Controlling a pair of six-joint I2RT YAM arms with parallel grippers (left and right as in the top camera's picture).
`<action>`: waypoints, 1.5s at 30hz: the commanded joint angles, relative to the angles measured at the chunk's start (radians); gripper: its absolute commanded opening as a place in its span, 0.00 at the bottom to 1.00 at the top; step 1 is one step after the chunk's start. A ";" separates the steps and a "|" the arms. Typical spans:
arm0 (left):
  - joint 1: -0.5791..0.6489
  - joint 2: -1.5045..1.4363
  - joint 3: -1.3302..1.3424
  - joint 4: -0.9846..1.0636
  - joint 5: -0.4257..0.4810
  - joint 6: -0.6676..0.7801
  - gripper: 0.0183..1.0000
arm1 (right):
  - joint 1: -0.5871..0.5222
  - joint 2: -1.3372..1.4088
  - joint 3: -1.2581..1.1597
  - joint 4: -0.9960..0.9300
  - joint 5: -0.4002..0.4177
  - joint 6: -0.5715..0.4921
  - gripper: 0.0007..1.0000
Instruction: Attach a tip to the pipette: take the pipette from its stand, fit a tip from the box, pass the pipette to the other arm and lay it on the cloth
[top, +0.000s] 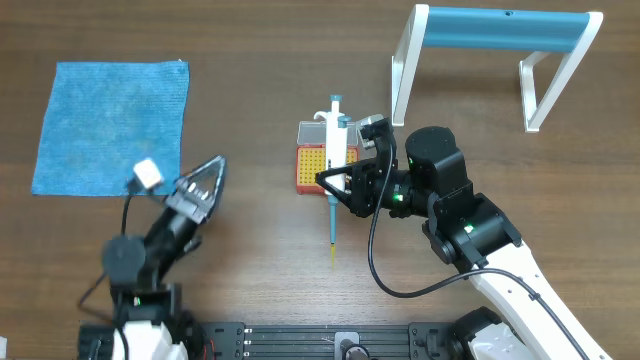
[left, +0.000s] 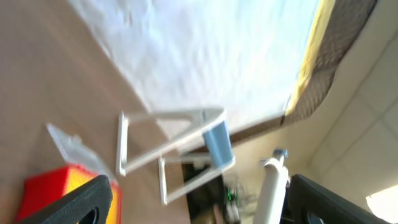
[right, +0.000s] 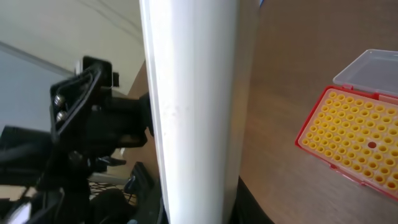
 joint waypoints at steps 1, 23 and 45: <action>-0.026 0.349 0.280 0.116 0.399 0.114 0.94 | 0.001 -0.011 0.015 0.008 -0.021 0.005 0.08; -0.389 0.941 0.683 0.503 0.673 0.162 1.00 | 0.001 -0.011 0.015 0.031 -0.168 0.009 0.08; -0.370 0.941 0.683 0.196 0.511 0.336 0.01 | -0.017 -0.012 0.015 0.003 -0.128 -0.031 0.83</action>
